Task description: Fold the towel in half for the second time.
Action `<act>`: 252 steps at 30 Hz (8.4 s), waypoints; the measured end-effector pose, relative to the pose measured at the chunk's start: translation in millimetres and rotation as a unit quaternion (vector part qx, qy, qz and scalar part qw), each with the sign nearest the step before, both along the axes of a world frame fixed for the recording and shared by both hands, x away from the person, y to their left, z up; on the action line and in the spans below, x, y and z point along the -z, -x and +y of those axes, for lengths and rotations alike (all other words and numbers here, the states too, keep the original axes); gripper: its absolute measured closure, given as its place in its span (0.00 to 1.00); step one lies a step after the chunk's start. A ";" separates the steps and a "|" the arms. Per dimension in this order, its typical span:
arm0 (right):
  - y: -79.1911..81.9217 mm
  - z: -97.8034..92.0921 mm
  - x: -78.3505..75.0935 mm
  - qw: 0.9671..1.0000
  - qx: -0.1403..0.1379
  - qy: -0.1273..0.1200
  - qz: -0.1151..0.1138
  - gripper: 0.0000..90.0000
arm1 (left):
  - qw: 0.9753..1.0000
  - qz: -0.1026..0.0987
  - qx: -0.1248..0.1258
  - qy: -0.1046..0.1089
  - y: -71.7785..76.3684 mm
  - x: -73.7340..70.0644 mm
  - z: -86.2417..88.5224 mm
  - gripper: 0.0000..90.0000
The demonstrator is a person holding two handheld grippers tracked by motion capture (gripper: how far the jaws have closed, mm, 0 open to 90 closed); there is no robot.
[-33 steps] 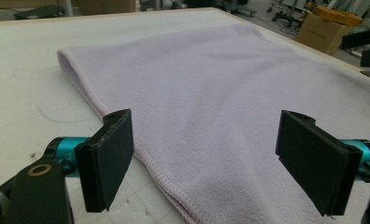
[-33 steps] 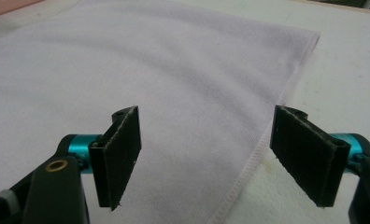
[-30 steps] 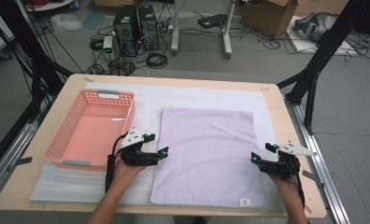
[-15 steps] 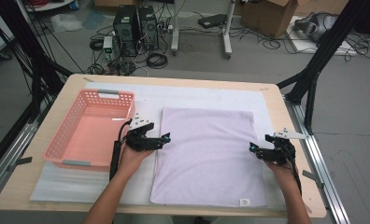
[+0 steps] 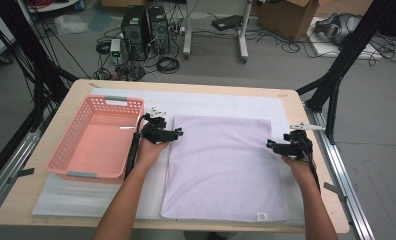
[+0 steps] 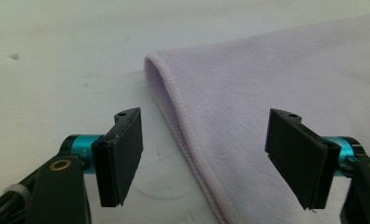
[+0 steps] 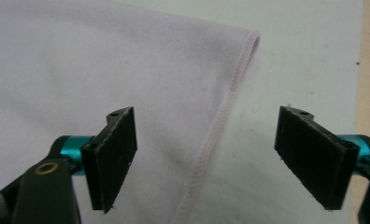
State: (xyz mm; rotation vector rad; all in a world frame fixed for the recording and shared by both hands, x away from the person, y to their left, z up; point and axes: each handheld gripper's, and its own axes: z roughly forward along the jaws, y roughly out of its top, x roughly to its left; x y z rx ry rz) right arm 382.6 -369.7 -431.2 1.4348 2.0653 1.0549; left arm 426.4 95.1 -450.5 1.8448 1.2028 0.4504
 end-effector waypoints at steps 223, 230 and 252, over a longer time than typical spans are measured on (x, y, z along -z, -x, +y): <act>10.2 11.9 -18.5 0.997 0.040 -0.040 -0.051 0.68 | 0.997 0.012 0.030 0.075 36.7 -29.0 5.0 0.57; 36.8 9.8 -20.6 0.998 0.005 -0.033 -0.054 0.68 | 0.995 -0.017 0.054 0.083 62.5 -39.2 6.5 0.61; 110.2 -6.9 -8.0 0.997 -0.022 -0.046 -0.061 0.70 | 0.996 0.009 0.049 0.077 108.2 -7.4 28.3 0.50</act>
